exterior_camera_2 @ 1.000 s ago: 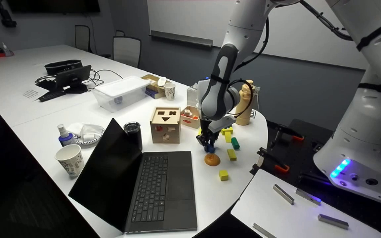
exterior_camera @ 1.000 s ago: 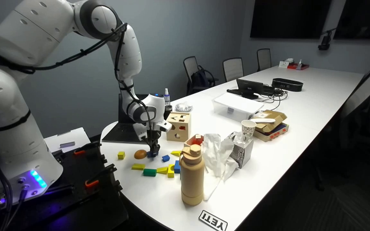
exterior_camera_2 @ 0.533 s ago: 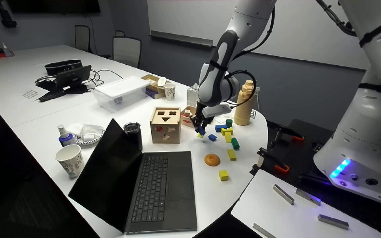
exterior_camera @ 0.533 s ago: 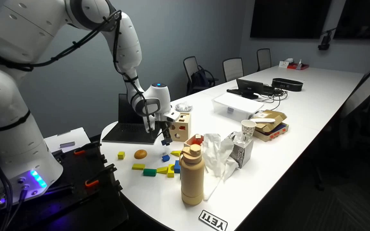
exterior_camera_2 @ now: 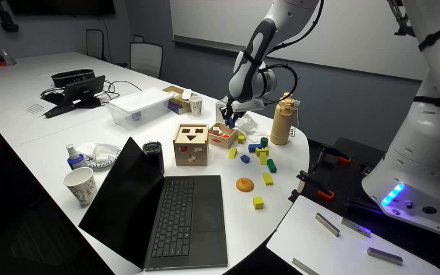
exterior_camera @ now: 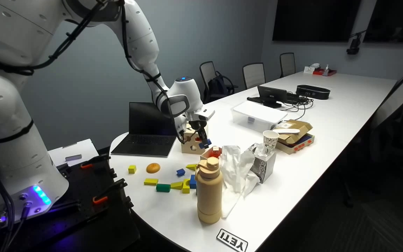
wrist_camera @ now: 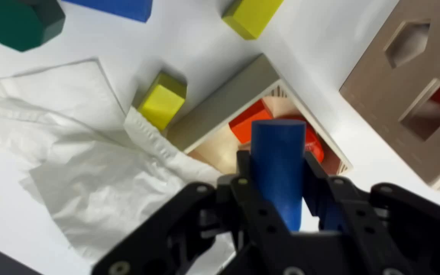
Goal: Pick up the blue rectangular block and place it in the wooden box without a top cover
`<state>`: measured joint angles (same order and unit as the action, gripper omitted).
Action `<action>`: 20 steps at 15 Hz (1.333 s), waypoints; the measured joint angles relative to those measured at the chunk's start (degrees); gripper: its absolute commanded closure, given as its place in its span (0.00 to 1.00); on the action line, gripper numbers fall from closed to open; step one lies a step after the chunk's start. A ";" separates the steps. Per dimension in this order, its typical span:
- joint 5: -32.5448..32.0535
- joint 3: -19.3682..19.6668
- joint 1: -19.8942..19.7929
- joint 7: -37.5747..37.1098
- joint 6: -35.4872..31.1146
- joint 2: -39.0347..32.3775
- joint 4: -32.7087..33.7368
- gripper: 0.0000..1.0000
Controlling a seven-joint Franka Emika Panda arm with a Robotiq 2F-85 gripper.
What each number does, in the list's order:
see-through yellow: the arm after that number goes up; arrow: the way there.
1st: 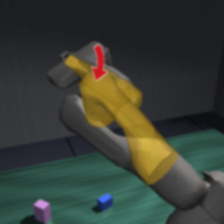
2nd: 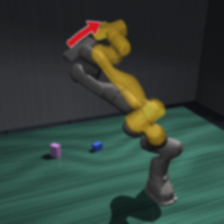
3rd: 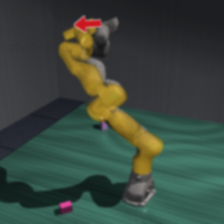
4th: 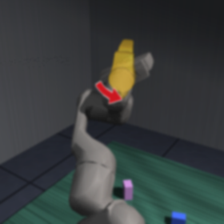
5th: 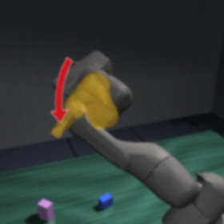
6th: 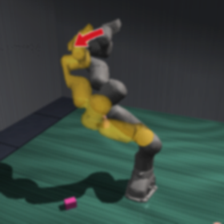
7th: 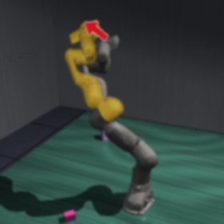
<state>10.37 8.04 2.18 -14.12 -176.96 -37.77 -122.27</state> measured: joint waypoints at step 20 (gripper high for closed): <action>-0.04 3.28 2.02 -6.61 7.44 -9.45 14.32 0.01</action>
<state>10.34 11.31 4.20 -20.73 -169.53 -47.22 -107.95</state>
